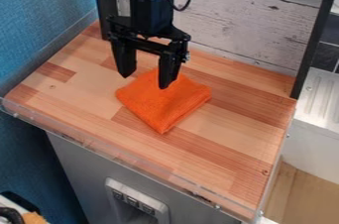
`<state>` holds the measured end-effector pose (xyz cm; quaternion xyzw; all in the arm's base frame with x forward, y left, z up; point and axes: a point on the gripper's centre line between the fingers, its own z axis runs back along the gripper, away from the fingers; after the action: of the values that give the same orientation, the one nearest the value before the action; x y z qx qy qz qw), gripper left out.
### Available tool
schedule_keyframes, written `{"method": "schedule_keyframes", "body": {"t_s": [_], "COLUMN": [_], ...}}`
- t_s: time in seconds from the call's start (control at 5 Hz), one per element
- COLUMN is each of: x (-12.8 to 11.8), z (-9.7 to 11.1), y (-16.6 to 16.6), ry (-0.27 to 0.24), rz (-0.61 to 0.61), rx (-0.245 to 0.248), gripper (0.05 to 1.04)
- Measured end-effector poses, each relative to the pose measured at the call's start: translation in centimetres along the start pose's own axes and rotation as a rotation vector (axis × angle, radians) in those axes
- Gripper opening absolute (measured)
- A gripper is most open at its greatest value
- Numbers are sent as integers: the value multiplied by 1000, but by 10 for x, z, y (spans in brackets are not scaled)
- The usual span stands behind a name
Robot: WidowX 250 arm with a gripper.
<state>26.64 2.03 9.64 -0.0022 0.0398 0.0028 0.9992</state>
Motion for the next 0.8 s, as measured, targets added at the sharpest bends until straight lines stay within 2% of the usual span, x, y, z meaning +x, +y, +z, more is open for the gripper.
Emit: {"method": "schedule_keyframes", "body": {"t_s": [0.2, 0.8], "x": [3, 36], "z": [-2, 3], "y": [0, 2], "ry": [-2, -80], "rz": [14, 71], "rx": [0, 1], "gripper": [999, 994]}}
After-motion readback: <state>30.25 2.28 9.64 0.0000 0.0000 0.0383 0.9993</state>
